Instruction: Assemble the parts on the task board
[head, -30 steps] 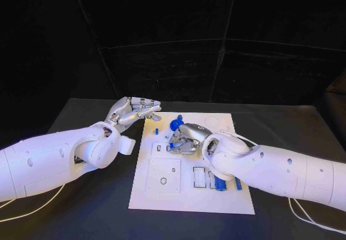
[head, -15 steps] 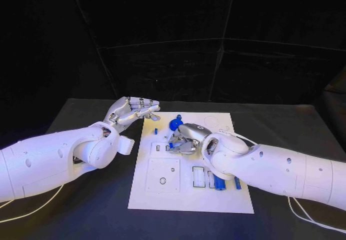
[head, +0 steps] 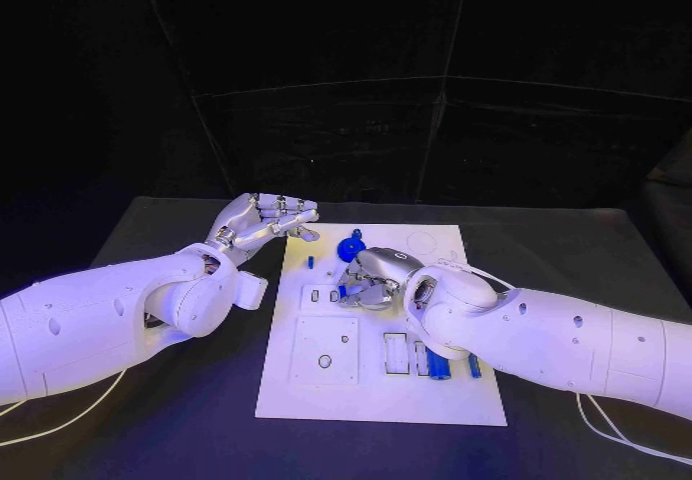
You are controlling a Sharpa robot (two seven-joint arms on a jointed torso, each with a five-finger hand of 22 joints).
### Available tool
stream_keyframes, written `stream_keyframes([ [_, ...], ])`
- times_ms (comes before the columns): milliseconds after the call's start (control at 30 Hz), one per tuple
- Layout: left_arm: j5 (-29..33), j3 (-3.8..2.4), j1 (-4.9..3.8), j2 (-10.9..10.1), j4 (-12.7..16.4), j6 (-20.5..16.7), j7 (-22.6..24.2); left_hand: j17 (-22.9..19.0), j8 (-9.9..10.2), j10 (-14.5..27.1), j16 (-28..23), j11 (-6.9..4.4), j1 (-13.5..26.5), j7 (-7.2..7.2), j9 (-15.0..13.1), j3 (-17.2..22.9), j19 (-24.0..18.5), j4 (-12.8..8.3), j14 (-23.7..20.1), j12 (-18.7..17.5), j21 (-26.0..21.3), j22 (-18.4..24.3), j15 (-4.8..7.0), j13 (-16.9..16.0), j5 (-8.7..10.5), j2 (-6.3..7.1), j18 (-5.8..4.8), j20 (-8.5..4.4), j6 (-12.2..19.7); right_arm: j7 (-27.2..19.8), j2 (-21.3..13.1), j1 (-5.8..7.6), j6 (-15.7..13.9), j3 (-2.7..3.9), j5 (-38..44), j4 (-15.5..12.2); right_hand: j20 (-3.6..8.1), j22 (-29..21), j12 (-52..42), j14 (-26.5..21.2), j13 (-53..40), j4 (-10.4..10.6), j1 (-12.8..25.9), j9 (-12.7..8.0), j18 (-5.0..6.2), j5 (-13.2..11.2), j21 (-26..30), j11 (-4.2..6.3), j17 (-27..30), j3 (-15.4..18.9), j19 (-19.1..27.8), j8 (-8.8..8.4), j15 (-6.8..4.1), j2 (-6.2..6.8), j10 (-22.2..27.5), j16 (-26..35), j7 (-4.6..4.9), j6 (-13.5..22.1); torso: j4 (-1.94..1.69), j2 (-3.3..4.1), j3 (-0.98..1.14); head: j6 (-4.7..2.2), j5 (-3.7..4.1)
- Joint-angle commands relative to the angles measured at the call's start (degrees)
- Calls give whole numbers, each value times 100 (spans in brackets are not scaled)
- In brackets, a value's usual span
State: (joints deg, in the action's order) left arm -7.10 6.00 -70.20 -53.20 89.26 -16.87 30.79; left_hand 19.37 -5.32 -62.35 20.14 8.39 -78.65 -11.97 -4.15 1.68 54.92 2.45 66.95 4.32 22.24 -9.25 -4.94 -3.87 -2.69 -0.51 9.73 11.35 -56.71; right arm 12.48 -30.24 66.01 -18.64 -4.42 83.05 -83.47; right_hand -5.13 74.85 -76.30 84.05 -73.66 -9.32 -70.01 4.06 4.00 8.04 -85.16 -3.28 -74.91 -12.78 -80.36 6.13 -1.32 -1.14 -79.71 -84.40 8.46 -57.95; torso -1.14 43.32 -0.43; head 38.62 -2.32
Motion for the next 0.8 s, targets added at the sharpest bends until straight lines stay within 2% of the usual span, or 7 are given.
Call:
stream_keyframes([
  [33,12,-5,-9,2,5,70,-31,9,26,-23,-25,26,7,-27,8,-4,-33,-38,-10,-17,-27,5,-4,7,-4,-63,67,0,-32,190,-4,-32,113,-30,54,16,-39,-5,31,319,8,28,10,-5,-77,8,22,-17,-91,30,22,-33,53,66,27,32,6,43,-3,4,0,3,5],
  [200,12,-5,-9,1,4,71,-32,9,26,-23,-25,26,7,-27,8,-4,-33,-38,-10,-17,-27,5,-4,7,-4,-63,67,0,-32,214,0,-34,59,-30,58,17,-53,-12,38,318,15,55,61,-5,-75,-24,26,-31,-88,64,26,-51,66,101,32,35,18,83,3,-1,1,11,7],
  [500,12,-5,-9,0,6,76,-44,13,31,-26,-31,26,15,-28,8,-8,-32,-41,-8,-21,-28,7,-4,7,-4,-64,67,1,-35,218,1,-36,-109,-30,60,16,-93,-27,69,314,57,210,218,-10,-72,-450,38,-76,-73,334,33,-144,104,211,65,47,53,316,-2,0,-2,11,1],
  [633,12,-5,-9,0,2,78,-51,13,31,-26,-31,26,15,-28,8,-8,-32,-41,-8,-21,-28,7,-4,7,-4,-64,67,1,-35,190,3,-37,-295,-30,56,-2,-117,-37,87,312,84,339,341,-20,-70,-519,44,-116,-69,621,39,-226,136,319,91,51,100,509,-5,0,1,13,-5],
  [800,12,-5,-9,0,-3,82,-57,13,31,-26,-31,26,15,-28,8,-8,-32,-41,-8,-21,-28,7,-4,7,-4,-64,67,1,-35,51,-21,-42,-641,-30,73,-59,-144,-35,85,315,87,398,306,-26,-71,-516,45,-151,-85,772,37,-246,167,309,103,44,141,660,2,-3,3,11,-4],
])
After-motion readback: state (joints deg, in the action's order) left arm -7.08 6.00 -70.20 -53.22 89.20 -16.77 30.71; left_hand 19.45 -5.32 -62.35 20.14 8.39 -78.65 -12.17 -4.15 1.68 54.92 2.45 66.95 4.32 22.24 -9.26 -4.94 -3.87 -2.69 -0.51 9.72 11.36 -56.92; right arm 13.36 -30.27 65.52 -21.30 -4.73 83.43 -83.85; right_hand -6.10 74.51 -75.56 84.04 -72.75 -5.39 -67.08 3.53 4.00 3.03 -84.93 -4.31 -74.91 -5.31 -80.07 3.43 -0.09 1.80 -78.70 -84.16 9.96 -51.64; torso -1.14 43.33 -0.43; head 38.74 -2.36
